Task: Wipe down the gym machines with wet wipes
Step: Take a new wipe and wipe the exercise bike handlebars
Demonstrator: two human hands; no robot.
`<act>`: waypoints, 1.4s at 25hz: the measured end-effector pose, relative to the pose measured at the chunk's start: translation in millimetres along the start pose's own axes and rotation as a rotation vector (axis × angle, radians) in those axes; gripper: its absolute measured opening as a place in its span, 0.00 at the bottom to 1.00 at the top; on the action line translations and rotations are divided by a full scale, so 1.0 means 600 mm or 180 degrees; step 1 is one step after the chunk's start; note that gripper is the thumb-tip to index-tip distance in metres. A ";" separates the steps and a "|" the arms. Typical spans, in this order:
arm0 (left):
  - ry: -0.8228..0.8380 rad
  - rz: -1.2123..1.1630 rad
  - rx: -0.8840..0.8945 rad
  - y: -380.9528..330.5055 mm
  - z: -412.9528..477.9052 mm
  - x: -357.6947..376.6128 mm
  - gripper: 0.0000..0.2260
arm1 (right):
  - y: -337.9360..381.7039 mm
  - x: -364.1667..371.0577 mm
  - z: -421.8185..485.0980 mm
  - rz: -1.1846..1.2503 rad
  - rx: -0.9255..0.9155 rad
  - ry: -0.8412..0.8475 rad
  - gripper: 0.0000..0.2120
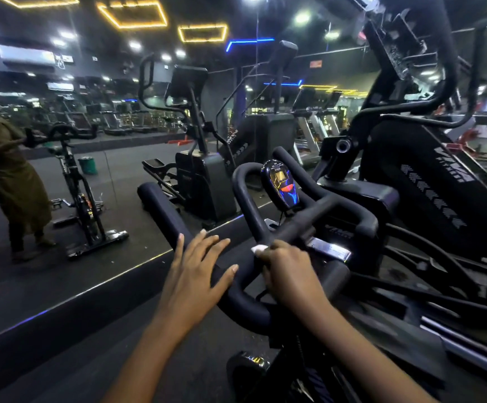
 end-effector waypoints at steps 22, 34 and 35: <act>0.0068 -0.0295 0.0782 0.028 -0.018 0.016 0.31 | 0.098 0.002 -0.059 0.0243 -0.0046 -0.0170 0.13; 0.0122 -0.0468 0.0771 0.028 -0.018 0.014 0.32 | -0.032 0.011 0.019 0.0210 0.1847 -0.0608 0.13; 0.0130 -0.0486 0.0790 0.028 -0.018 0.015 0.32 | -0.019 0.013 0.007 0.0298 0.1827 -0.0644 0.14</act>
Point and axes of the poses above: each hand's wrist, its own z-axis towards the middle knuckle, its own x-axis out of the palm, y = z × x, the point moved 4 cm from there along z, towards the middle knuckle, and after that the axes turned 2 degrees about -x, right-handed, at the moved point
